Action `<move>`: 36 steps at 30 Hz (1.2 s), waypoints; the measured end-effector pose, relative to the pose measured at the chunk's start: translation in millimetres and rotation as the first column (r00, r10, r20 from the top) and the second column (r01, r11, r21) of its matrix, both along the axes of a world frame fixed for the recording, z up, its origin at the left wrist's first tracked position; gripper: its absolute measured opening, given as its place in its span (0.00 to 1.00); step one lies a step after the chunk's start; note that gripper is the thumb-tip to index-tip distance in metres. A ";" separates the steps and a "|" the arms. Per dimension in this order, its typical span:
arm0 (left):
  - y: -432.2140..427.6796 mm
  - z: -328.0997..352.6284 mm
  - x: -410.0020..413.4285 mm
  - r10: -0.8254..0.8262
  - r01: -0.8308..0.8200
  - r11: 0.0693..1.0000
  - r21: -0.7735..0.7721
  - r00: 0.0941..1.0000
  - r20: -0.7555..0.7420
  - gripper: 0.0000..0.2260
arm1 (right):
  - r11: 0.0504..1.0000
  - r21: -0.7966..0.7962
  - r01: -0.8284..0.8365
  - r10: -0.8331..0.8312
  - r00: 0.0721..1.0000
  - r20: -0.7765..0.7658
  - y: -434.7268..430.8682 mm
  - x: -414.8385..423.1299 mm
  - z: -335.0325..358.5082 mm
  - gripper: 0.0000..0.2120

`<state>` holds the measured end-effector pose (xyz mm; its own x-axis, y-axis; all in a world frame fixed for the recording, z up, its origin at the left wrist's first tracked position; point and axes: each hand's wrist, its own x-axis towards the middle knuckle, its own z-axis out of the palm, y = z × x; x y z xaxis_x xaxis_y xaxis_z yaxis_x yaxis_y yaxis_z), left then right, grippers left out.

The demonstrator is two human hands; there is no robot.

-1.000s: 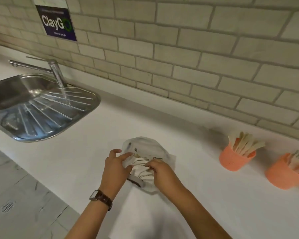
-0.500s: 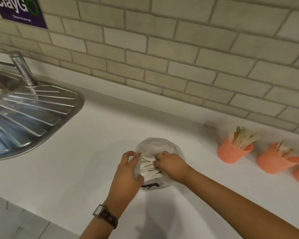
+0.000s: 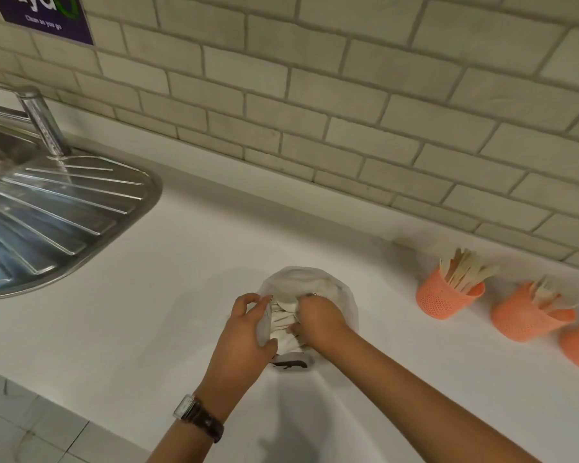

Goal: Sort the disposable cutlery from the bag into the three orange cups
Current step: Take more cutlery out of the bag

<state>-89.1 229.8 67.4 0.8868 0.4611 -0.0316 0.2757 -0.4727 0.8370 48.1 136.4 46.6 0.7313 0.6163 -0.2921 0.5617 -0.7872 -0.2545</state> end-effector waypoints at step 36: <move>24.0 4.6 -3.6 0.042 -0.037 0.988 0.152 0.998 -0.035 0.29 | 0.934 0.131 -0.332 0.338 0.941 -0.020 -12.1 13.9 2.6 0.15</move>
